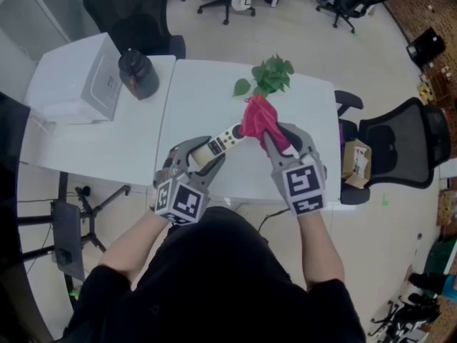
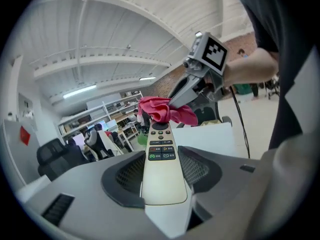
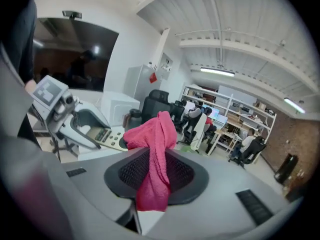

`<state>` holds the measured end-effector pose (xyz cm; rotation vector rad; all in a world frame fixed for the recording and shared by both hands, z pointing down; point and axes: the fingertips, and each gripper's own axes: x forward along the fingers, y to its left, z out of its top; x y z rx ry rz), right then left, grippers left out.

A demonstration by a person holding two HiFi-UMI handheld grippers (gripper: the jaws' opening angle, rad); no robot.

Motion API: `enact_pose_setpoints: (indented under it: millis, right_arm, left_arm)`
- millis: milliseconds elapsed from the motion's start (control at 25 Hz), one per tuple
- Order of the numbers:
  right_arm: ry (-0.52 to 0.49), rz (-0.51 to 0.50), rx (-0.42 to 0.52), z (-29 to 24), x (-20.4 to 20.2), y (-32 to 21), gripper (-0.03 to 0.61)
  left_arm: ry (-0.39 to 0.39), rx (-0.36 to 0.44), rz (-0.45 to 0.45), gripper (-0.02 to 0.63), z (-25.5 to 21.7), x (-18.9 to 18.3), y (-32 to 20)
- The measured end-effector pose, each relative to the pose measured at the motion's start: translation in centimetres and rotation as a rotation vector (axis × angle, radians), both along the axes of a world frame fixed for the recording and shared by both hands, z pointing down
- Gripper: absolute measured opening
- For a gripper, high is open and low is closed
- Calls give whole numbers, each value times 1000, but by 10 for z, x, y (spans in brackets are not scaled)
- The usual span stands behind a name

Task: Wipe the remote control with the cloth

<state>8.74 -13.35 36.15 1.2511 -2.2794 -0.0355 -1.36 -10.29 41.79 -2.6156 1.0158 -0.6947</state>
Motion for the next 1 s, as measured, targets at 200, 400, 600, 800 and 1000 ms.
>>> enact_pose_setpoints:
  millis: [200, 400, 600, 800, 1000]
  right_arm:
    - [-514, -60, 89, -48, 6, 15, 95]
    - [-646, -75, 102, -50, 3, 31, 95]
    - [-693, -170, -1, -26, -33, 50, 96]
    - [-692, -241, -100, 0, -66, 61, 95]
    - [-696, -275, -161, 15, -82, 58, 95]
  left_arm:
    - [527, -352, 21, 209, -17, -6, -11]
    - [1147, -687, 99, 209, -38, -21, -26]
    - [1509, -829, 154, 209, -53, -36, -34]
    - [1553, -862, 207, 209, -58, -34, -30]
    - [1526, -872, 239, 209, -61, -26, -20]
